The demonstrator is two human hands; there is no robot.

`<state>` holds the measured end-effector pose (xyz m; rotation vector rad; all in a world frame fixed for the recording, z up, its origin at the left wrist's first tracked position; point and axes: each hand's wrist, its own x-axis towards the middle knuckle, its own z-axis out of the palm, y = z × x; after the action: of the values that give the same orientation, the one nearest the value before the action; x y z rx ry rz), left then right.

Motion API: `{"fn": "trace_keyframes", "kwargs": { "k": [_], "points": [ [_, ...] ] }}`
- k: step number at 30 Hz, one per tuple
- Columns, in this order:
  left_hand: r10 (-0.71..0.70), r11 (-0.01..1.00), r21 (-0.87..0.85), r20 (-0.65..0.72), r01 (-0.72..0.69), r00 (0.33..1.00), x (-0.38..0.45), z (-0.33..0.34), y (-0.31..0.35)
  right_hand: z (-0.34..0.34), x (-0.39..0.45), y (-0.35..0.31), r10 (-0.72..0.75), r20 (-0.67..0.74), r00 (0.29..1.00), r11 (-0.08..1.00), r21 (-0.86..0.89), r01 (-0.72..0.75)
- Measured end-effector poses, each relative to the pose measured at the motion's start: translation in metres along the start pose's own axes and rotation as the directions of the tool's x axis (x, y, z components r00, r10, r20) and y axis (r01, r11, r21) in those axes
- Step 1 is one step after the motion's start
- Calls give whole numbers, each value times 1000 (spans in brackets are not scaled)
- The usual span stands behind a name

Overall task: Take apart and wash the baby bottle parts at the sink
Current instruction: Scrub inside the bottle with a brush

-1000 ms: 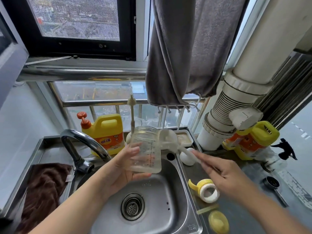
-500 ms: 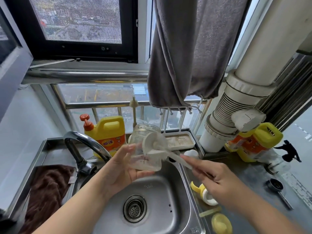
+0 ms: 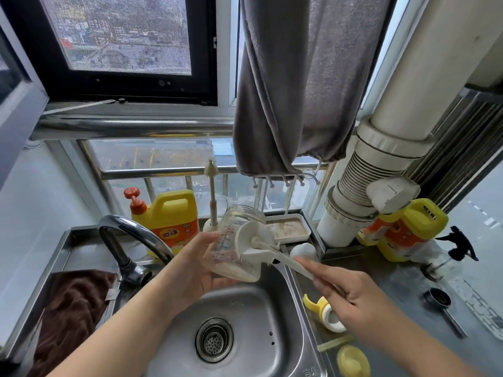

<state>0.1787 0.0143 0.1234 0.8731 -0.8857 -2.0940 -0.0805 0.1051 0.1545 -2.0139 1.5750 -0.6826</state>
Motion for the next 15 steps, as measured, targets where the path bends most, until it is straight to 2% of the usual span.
{"fn": "trace_keyframes", "kwargs": {
  "k": [6, 9, 12, 15],
  "points": [
    [20, 994, 107, 35, -24, 999, -2, 11, -3, 0, 0, -2, -67, 9, 998, 996, -60, 68],
    [22, 999, 49, 53, -24, 998, -3, 6, -7, -8, -7, 5, -54, 39, 998, 993, -105, 58],
    [26, 1000, 15, 53, -27, 998, -3, 6, -9, -22, -8, 14, 5, 10, 1000, 987, -162, -3],
    [36, 999, -2, 51, -36, 998, 0, 13, -9, -24, 3, 11, 11, -64, 998, 996, -85, -16]
  ]
}}
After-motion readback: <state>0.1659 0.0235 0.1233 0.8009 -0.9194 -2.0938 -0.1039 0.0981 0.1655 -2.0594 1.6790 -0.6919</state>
